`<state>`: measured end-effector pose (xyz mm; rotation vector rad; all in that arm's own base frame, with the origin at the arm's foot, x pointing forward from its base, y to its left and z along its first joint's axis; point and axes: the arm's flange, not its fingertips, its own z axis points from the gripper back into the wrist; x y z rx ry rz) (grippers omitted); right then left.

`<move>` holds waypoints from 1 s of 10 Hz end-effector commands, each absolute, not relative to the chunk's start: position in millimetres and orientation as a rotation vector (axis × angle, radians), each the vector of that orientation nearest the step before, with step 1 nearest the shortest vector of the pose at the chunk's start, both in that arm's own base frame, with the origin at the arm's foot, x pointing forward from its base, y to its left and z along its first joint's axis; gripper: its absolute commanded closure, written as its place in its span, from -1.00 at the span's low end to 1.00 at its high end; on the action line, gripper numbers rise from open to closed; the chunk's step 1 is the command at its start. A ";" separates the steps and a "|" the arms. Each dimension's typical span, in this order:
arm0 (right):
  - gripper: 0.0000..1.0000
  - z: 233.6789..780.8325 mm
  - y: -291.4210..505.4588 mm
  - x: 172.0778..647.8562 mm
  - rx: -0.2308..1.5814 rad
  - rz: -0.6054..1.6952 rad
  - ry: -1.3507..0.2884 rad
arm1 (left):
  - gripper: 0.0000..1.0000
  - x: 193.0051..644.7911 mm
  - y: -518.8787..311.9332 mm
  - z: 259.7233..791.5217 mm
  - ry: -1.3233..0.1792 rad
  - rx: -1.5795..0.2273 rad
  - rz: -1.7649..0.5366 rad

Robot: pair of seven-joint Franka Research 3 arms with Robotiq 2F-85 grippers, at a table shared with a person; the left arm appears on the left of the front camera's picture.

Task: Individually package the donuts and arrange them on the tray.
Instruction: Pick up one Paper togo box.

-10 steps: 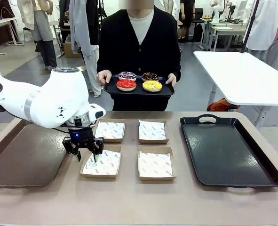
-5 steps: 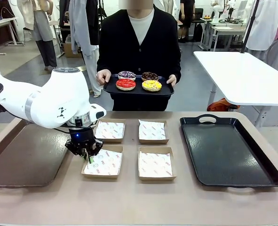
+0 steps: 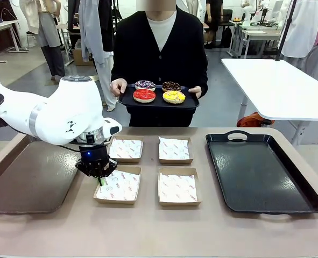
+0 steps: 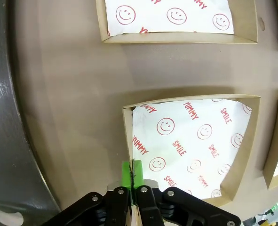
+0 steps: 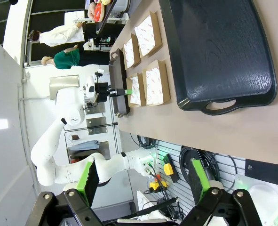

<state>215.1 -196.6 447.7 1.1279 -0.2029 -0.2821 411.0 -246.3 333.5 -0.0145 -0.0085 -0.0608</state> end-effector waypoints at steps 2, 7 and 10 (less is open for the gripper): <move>-1.00 446.0 -193.8 215.4 1.131 -0.289 -0.216 | 1.00 416.8 -253.3 409.0 -0.023 -0.031 -0.067; -1.00 446.0 -193.8 215.4 1.131 -0.289 -0.216 | 1.00 420.7 -251.2 516.8 -0.094 -0.031 -0.054; -1.00 446.0 -193.8 215.4 1.131 -0.289 -0.216 | 1.00 423.5 -248.4 512.2 -0.061 -0.040 -0.028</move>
